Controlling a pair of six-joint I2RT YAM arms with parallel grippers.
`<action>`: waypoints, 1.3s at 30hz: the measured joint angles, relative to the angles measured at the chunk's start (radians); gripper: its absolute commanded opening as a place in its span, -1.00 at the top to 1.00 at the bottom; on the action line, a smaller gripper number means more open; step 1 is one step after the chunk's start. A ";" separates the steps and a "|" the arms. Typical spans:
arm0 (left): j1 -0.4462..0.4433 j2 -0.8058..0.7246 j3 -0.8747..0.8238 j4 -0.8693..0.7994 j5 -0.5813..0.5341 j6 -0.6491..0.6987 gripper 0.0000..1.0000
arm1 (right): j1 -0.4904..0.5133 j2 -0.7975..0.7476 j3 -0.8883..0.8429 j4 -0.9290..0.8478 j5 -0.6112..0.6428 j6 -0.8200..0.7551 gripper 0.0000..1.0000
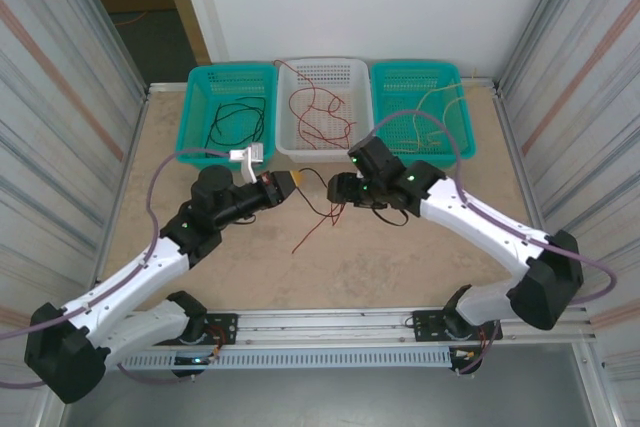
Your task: Untangle the cables
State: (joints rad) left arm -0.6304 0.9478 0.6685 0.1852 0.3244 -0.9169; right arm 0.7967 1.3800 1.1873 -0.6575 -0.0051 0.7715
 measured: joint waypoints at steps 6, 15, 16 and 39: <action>0.000 -0.012 0.056 -0.062 -0.011 0.028 1.00 | 0.031 0.068 0.008 -0.008 0.010 -0.011 -0.21; 0.026 -0.089 0.155 -0.185 -0.015 0.093 1.00 | -0.060 0.093 -0.027 -0.048 0.047 -0.019 0.11; 0.041 -0.102 0.162 -0.202 -0.014 0.101 1.00 | -0.084 0.093 -0.042 -0.049 0.046 -0.018 0.11; 0.179 -0.162 0.148 -0.241 0.070 0.081 1.00 | -0.077 -0.093 0.014 0.052 -0.089 0.000 -0.20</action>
State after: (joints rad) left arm -0.4511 0.7860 0.8165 -0.0555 0.3946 -0.8360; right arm 0.7197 1.2869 1.2018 -0.6056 -0.0937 0.7712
